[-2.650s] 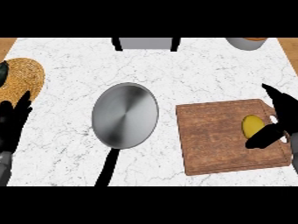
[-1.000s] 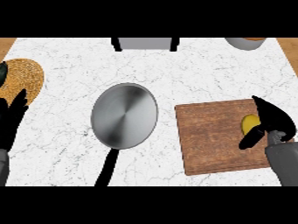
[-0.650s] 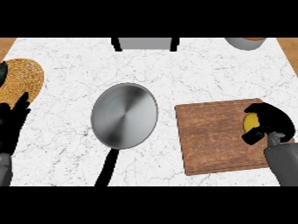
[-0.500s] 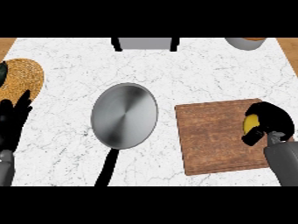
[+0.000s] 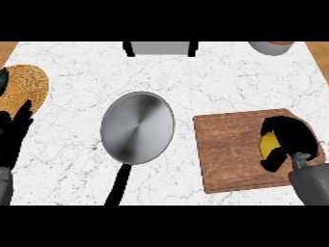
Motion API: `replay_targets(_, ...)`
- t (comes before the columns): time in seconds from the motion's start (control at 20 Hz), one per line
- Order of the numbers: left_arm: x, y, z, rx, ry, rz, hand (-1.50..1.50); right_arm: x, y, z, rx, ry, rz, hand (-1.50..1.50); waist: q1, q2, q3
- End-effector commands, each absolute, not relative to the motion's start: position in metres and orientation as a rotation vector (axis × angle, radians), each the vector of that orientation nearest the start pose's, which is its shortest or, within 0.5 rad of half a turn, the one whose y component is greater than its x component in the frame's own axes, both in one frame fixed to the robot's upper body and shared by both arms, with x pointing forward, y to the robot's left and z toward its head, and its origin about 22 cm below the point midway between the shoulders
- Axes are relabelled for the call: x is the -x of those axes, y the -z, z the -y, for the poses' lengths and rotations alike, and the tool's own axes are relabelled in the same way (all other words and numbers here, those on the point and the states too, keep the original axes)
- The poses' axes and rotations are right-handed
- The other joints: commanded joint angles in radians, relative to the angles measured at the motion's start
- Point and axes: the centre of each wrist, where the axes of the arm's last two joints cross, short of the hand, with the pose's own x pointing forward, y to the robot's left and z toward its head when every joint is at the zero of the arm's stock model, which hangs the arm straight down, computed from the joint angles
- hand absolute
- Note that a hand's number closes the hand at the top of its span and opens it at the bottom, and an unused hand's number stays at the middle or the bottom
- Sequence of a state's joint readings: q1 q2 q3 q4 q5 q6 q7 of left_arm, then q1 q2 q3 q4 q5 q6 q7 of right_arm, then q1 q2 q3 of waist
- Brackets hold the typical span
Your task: Pick the lemon from the cutting board and place it in the pan
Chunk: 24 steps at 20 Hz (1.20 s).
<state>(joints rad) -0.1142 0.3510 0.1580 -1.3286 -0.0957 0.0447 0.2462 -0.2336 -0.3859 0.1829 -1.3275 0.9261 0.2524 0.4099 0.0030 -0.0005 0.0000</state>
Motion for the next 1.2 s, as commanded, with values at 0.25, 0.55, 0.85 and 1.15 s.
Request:
replay_targets(0.25, -0.263, -0.015, -0.347, -0.486, 0.099, 1.193, 0.0, -0.256, -0.038, 0.252, 0.759, -1.401, 1.224, 1.5, -0.011, -0.003, 0.0)
replay_targets(0.55, -0.256, -0.002, -0.355, -0.504, 0.068, 1.188, 0.0, -0.254, -0.084, 0.241, 0.823, -1.166, 1.757, 1.5, -0.02, -0.005, 0.001)
replay_targets(0.85, -0.274, -0.017, -0.365, -0.5, 0.098, 1.197, 0.0, -0.247, -0.116, 0.212, 0.742, -1.136, 1.827, 1.5, -0.006, 0.0, 0.0)
replay_targets(1.15, -0.271, -0.023, -0.336, -0.489, 0.116, 1.216, 0.0, -0.269, -0.113, 0.145, 0.653, -1.058, 1.81, 1.5, 0.005, 0.001, 0.0)
